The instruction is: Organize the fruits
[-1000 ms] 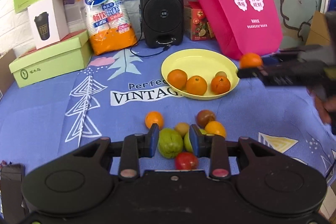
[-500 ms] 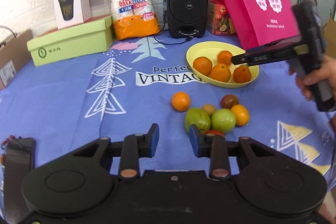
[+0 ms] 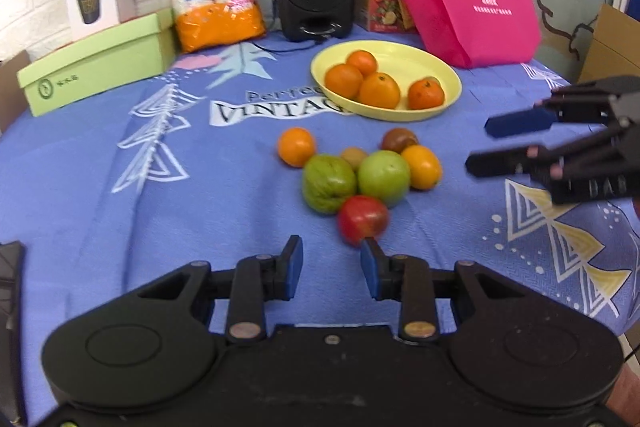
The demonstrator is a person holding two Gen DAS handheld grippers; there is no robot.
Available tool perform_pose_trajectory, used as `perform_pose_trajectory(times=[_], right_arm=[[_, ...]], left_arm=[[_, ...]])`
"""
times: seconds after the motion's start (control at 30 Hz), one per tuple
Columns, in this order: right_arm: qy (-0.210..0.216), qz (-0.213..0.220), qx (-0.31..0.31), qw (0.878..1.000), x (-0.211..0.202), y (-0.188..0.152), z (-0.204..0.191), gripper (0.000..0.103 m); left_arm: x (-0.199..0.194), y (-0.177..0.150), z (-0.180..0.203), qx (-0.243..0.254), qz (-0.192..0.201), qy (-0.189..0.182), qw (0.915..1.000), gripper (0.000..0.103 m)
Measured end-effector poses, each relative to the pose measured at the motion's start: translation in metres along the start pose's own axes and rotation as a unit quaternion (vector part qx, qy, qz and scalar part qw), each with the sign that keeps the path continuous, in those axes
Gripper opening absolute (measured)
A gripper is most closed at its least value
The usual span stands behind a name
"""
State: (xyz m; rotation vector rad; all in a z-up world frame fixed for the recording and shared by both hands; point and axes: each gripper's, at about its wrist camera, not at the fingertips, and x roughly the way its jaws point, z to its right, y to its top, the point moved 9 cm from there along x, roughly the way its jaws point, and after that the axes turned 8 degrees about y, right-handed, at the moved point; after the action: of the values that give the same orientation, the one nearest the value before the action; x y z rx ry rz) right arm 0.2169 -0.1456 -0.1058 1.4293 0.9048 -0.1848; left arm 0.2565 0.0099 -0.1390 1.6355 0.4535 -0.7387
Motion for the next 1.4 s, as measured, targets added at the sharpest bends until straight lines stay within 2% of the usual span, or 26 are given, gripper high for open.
perform_pose_trajectory(times=[0.17,0.67,0.83,0.97,1.0,1.07,1.4], right_arm=[[0.019,-0.013,0.001,1.000,0.010,-0.010,-0.013,0.048],[0.019,-0.043,-0.013,0.999,0.041,-0.013,-0.011,0.048],[0.021,-0.046,-0.014,0.999,0.050,-0.009,-0.010,0.048],[0.023,-0.046,-0.015,0.999,0.057,-0.005,-0.011,0.043],[0.025,-0.047,-0.017,0.998,0.059,-0.004,-0.011,0.037],[0.020,-0.046,-0.020,0.999,0.060,-0.003,-0.012,0.032],[0.020,-0.040,-0.011,0.999,0.044,-0.008,-0.016,0.031]], left_arm=[[0.011,0.004,0.013,0.011,0.000,-0.011,0.9999,0.032],[0.029,0.012,0.013,0.010,-0.006,-0.020,0.9997,0.033],[0.029,0.012,0.012,0.012,-0.008,-0.023,0.9996,0.030],[0.028,0.013,0.012,0.010,-0.009,-0.022,0.9997,0.030],[0.028,0.013,0.012,0.010,-0.009,-0.023,0.9997,0.030],[0.027,0.012,0.012,0.008,-0.009,-0.023,0.9997,0.030],[0.010,0.015,0.014,0.005,0.005,-0.022,0.9997,0.030]])
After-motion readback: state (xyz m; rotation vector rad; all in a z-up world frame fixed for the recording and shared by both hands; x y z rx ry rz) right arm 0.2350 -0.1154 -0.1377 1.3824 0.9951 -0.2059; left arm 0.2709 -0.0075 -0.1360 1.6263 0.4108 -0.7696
